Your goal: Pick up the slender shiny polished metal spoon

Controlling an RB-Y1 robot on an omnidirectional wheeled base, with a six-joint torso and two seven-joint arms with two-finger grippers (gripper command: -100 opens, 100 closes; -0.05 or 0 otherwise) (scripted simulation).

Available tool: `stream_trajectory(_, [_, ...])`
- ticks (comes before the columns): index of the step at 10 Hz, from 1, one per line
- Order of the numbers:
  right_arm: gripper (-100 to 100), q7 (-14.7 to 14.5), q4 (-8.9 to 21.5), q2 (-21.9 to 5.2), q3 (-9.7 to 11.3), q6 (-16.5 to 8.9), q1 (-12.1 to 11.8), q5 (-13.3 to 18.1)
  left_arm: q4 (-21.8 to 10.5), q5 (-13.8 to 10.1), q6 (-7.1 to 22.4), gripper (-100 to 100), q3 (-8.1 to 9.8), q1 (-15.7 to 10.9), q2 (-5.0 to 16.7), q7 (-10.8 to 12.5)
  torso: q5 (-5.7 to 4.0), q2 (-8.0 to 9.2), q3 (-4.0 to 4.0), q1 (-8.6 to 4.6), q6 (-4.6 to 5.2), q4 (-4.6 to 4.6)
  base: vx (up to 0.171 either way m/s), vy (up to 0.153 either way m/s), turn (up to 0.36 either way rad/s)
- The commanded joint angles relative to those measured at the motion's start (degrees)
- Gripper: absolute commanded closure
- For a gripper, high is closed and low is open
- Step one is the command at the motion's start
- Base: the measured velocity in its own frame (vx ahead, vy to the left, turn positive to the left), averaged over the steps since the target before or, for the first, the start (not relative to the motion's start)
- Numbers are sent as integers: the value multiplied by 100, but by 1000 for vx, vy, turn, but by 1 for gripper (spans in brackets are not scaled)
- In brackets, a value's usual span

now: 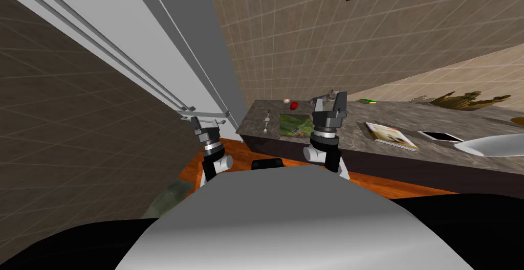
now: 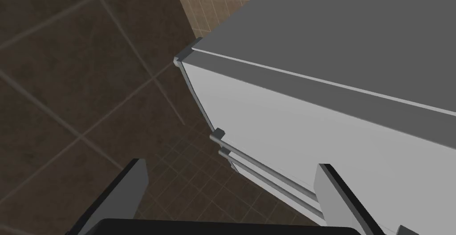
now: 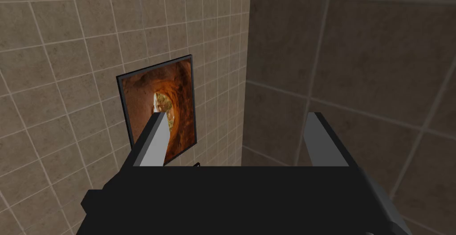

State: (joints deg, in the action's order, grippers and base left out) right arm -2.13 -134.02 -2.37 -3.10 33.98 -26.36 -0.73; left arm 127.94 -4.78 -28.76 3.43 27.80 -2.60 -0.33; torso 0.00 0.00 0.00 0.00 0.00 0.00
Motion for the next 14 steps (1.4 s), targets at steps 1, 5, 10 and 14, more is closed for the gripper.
stream_trajectory(1, [0, 0, 0, 0, 0, 0, 0, 0, 4, 45, -3, -100, 11, 66, 223, -50, 0, 0, 0, 0, 0, 0, -19, -5, -89])
stream_trajectory(5, [0, 0, 0, 0, 1, 0, 1, 0, 16, 224, -15, -100, 56, 335, 796, -253, -1, 29, 17, -5, 2, 6, -59, -12, -145])
stream_trajectory(10, [0, 0, 0, 0, 0, 0, 1, 0, 30, 632, -34, -100, 162, 978, 1672, -751, -1, 33, 20, -3, -1, 8, -78, -20, -219])
stream_trajectory(14, [0, 0, 0, 0, 1, 0, 2, 0, 16, 1025, -40, -100, 269, 1603, 2346, -1261, -1, 28, 16, -3, 3, 7, -73, -35, -304])
